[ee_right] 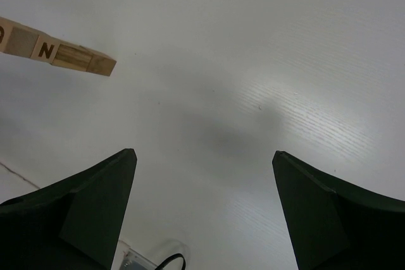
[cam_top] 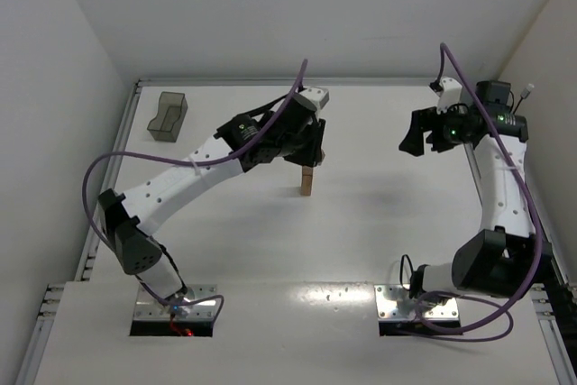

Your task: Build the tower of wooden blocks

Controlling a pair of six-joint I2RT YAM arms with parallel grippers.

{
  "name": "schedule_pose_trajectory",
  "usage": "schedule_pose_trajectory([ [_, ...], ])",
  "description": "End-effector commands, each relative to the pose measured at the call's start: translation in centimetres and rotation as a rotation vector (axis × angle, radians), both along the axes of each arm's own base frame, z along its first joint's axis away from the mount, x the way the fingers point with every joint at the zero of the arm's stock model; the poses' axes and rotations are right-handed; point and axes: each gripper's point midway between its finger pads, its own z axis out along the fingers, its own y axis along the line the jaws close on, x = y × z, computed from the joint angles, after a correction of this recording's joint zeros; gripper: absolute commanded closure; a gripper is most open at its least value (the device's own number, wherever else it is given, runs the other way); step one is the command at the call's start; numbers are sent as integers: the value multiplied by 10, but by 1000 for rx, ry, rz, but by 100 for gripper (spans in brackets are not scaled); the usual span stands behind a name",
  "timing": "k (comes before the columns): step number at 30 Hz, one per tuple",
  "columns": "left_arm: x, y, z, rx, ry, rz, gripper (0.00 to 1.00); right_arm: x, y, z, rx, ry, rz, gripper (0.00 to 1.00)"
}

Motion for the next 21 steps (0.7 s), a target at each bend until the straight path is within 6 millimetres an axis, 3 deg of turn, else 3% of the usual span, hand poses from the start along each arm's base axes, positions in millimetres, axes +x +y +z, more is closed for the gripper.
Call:
schedule_pose_trajectory([
  [1,20,7,12,-85,51,143,100,7,5,18,18,-44,9,14],
  [8,40,13,-9,-50,81,234,100,11,10,19,19,-43,27,14],
  [21,43,9,-31,-5,104,249,100,14,10,13,23,-26,27,14],
])
